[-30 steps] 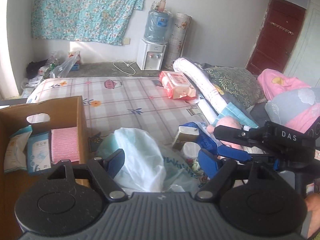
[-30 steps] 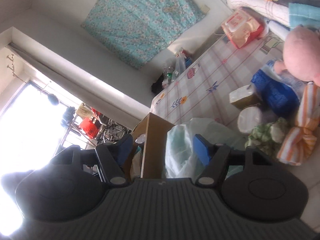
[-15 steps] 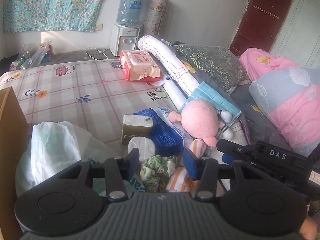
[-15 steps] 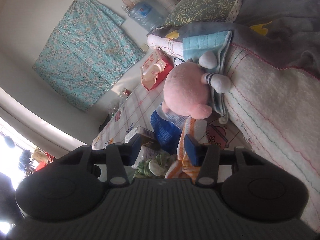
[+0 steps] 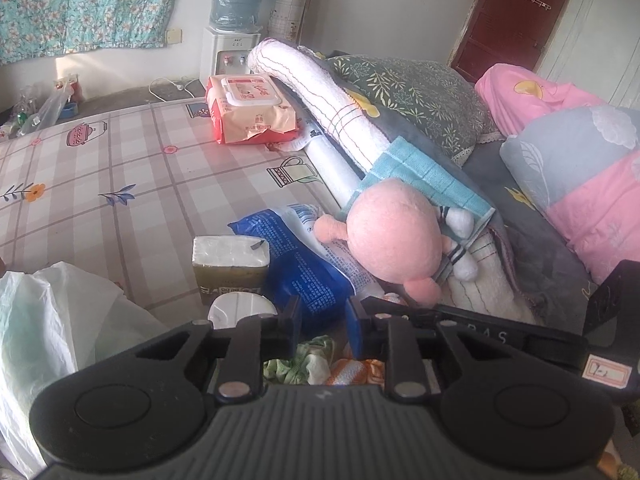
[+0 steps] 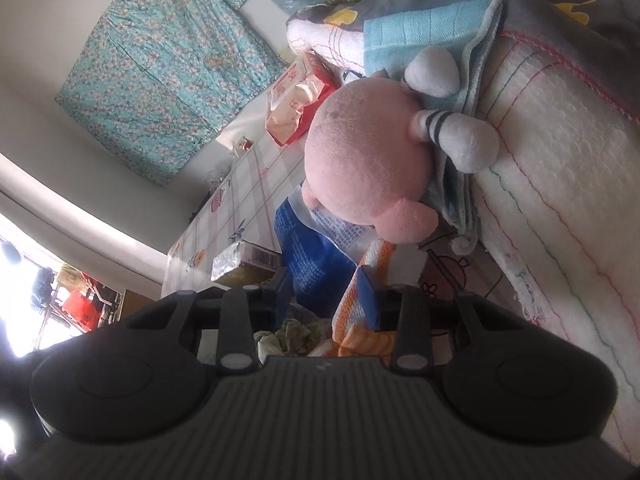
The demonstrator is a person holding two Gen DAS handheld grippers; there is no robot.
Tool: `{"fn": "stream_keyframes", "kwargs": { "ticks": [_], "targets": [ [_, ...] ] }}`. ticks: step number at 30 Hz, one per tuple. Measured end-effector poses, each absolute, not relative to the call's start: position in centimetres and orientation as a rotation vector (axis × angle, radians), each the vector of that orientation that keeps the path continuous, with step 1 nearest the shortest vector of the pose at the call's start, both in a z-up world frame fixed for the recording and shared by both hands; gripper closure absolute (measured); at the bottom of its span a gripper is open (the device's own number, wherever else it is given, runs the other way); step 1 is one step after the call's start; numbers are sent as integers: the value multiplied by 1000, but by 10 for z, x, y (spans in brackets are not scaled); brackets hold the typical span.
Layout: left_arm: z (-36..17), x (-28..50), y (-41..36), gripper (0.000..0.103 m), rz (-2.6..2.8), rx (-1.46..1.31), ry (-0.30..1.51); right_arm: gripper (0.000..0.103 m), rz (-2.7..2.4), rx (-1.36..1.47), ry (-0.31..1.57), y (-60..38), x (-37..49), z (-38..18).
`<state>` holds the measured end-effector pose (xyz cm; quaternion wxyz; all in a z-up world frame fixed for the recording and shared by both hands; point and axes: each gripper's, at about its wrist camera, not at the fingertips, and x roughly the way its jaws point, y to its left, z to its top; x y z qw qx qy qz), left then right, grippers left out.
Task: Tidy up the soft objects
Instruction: 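Reach the right tool to the blue wet-wipe pack beside the pink plush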
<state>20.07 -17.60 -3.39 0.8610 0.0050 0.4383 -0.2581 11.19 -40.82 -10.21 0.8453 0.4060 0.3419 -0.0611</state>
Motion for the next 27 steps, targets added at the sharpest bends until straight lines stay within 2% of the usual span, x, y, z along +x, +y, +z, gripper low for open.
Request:
{"fn": "stream_keyframes", "kwargs": {
  "ticks": [4,11,15,20,22,27],
  "targets": [
    [-45,207,-178,79,-518,30,952,72,-135,838,769,-405,110,-103],
    [-50,213,-168,79,-485,28,965,69,-159,851,768,-405,111,-96],
    [-51,214,-163,83,-487,18,966,58,-199,787,753,-406,124,-92],
    [-51,216,-160,86,-492,4,971,49,-243,793,795,-416,144,-108],
    [-51,217,-159,86,-496,2,972,41,-252,811,803,-423,148,-115],
    [-52,218,-159,86,-506,6,970,36,-195,900,787,-426,159,-130]
  ]
}}
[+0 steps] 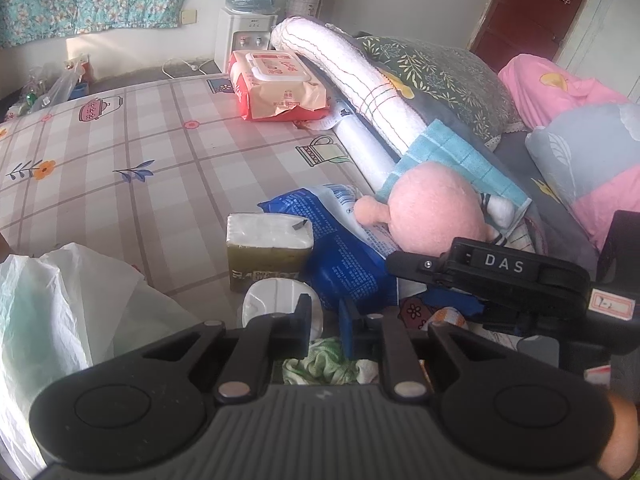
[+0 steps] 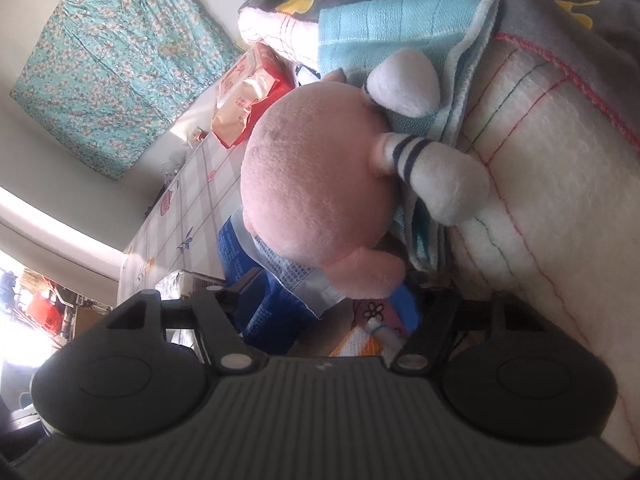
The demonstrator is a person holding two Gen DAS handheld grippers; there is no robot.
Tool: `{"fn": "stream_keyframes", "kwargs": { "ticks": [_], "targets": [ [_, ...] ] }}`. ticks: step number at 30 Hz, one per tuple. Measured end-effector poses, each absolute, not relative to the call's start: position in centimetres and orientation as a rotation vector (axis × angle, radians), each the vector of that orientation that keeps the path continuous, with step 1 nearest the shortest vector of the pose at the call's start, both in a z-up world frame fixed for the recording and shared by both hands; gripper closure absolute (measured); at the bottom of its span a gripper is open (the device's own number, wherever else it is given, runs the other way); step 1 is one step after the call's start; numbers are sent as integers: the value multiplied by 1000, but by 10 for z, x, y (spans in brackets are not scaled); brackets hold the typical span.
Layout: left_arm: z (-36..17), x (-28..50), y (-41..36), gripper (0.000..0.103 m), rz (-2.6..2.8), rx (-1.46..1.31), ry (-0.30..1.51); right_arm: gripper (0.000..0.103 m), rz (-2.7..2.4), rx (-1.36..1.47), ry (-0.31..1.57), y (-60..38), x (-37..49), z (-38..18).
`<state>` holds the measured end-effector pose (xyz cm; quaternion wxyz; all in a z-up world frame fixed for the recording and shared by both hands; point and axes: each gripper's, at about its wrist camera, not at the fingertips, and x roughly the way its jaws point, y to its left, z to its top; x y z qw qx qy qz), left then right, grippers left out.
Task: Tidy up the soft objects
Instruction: 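Reach the right tool to the blue wet-wipe pack beside the pink plush, then close the right tool on the blue wet-wipe pack and lift it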
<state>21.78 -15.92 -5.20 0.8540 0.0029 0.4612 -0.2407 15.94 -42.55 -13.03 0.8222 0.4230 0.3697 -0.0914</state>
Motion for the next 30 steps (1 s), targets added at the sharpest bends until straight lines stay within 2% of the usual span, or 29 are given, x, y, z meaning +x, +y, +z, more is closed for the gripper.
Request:
{"fn": "stream_keyframes", "kwargs": {
  "ticks": [6,8,9,18,21,30],
  "targets": [
    [-53,218,-157,86,-513,-10,968,37,-178,914,770,-420,176,-138],
    [-53,218,-157,86,-513,-11,970,45,-194,883,773,-416,180,-137],
    [-53,218,-157,86,-513,-14,971,53,-198,875,773,-414,182,-136],
    [-52,216,-152,85,-489,-26,974,71,-187,733,736,-393,186,-109],
    [-50,215,-149,84,-483,-37,978,82,-165,614,712,-383,188,-86],
    [-38,205,-135,84,-465,-70,967,87,-99,232,691,-367,185,-20]
  ]
}}
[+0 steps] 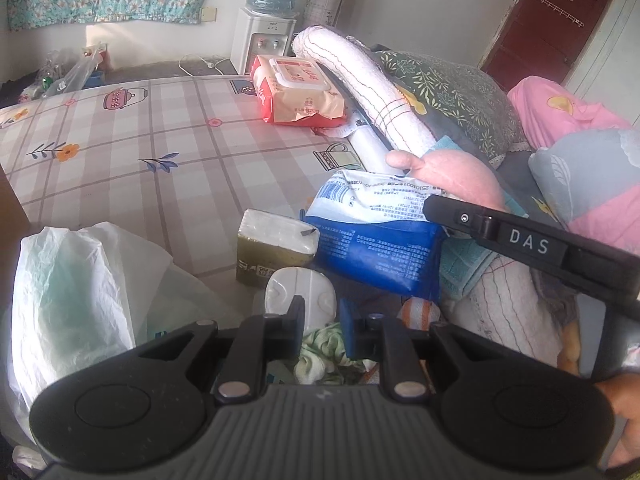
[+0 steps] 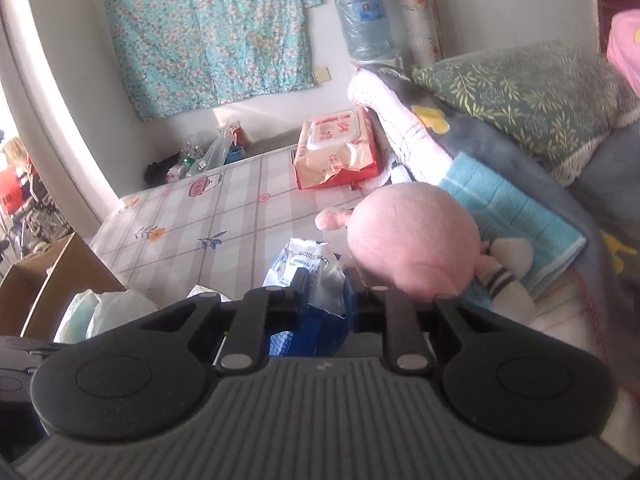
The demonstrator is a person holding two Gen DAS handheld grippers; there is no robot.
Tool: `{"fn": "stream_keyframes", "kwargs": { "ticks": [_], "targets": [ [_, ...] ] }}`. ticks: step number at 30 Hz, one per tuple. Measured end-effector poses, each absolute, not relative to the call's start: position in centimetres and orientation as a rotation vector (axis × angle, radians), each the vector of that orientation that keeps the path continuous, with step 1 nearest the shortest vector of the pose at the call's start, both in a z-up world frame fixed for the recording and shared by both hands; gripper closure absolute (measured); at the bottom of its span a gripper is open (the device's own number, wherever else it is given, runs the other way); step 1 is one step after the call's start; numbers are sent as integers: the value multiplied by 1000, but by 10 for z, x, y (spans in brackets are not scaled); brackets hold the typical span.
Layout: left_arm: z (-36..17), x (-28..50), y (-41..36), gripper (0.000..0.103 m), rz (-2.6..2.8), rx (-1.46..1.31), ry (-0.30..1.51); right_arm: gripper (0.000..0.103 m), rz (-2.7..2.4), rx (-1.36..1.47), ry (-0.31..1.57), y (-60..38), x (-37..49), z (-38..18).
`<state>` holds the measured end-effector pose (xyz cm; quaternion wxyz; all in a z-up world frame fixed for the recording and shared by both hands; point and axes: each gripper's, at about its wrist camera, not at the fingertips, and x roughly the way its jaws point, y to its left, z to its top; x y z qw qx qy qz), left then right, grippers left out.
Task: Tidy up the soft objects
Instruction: 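Close the right tool on the blue wet-wipe pack and lift it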
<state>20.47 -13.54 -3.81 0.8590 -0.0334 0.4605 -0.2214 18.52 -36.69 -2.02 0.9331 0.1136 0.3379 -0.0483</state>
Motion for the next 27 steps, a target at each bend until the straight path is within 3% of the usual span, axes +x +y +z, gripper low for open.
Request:
{"fn": "stream_keyframes", "kwargs": {
  "ticks": [9,15,23,27],
  "targets": [
    [-15,195,-112,84,-453,-132,936,90,-12,-192,675,-317,128,24],
    [-8,185,-101,81,-478,-185,944,91,138,-400,665,-260,72,7],
    [-10,170,-109,73,-579,-214,988,89,316,-154,752,-241,44,-19],
    [-15,165,-113,73,-583,-181,995,82,329,67,748,-260,30,-17]
  ]
}}
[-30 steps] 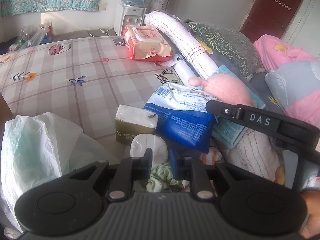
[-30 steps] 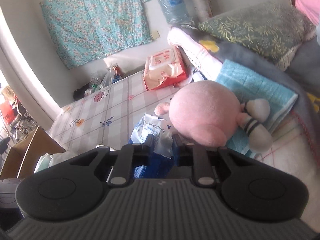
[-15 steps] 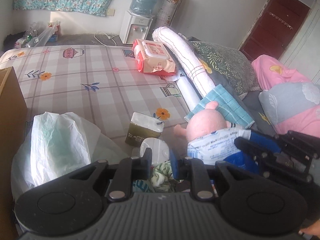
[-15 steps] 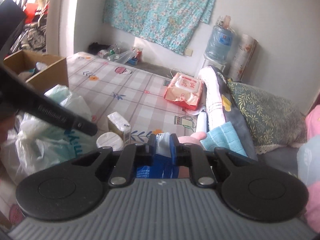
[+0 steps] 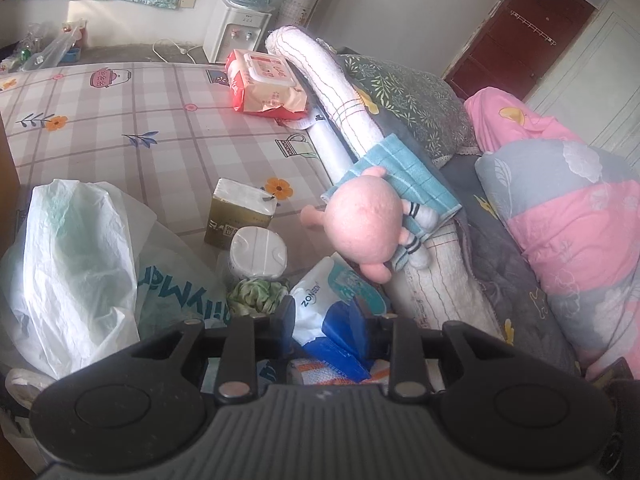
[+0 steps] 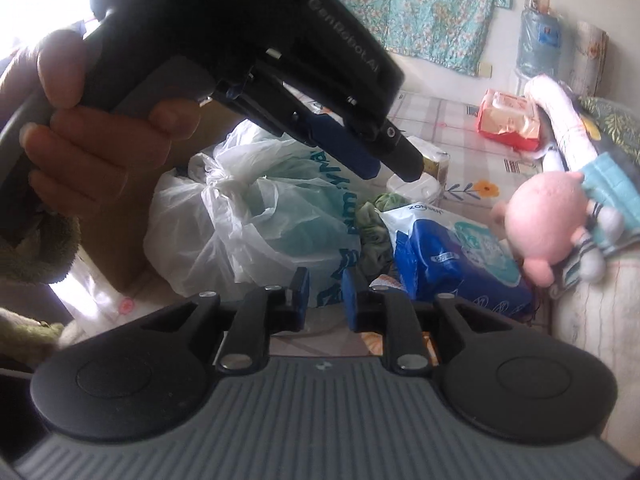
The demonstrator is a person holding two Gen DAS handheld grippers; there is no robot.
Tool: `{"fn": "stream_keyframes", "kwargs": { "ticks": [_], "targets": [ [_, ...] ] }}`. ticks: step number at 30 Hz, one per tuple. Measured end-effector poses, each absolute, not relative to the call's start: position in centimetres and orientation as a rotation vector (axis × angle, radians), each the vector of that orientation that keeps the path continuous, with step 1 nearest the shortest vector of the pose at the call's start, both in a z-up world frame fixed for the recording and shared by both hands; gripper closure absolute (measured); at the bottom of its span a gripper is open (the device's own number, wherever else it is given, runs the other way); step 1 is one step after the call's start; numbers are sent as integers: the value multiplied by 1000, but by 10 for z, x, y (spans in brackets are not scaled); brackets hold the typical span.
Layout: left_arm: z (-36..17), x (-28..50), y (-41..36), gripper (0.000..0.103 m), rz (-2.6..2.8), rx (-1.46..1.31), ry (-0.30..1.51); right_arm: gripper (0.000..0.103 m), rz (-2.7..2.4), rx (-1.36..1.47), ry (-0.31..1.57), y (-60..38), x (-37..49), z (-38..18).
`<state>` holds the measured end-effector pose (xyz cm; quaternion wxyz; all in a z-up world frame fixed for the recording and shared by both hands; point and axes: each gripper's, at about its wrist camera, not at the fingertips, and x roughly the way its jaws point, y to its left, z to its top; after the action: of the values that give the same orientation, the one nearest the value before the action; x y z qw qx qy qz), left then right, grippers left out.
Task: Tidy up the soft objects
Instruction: 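Close the right tool on the blue wet-wipe pack and lift it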
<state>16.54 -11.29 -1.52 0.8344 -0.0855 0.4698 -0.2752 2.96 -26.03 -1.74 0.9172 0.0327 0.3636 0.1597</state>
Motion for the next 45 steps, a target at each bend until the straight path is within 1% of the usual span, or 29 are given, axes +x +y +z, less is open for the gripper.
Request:
{"fn": "stream_keyframes", "kwargs": {
  "ticks": [5,7,9,11,13,15,18,25,30,37,41,45],
  "targets": [
    [-13,168,-117,73,-588,-150,974,64,204,483,657,-330,9,-8],
    [-12,170,-120,73,-593,-135,962,53,123,645,627,-357,5,-12],
    [-14,172,-124,72,-595,-125,958,47,26,764,610,-375,0,-19],
    [-17,175,-130,72,-592,-110,965,46,-68,827,614,-382,0,-28],
    [-23,177,-137,72,-589,-91,983,40,-146,912,645,-389,6,-45],
    [-28,178,-143,72,-590,-73,999,37,-180,994,662,-394,10,-60],
    [-37,177,-151,72,-596,-54,1030,36,-206,1073,712,-397,24,-83],
    [-41,167,-159,69,-650,-40,1072,35,-169,1102,775,-401,53,-103],
    [-39,157,-164,67,-721,4,1090,35,-157,1097,775,-403,64,-106],
    [-30,165,-169,63,-684,55,1010,35,-150,1121,788,-409,66,-111],
    [-38,180,-180,61,-672,93,1013,35,-131,1142,801,-409,68,-116],
    [-52,193,-191,61,-634,141,1050,35,-120,1167,805,-408,72,-123]
  ]
}}
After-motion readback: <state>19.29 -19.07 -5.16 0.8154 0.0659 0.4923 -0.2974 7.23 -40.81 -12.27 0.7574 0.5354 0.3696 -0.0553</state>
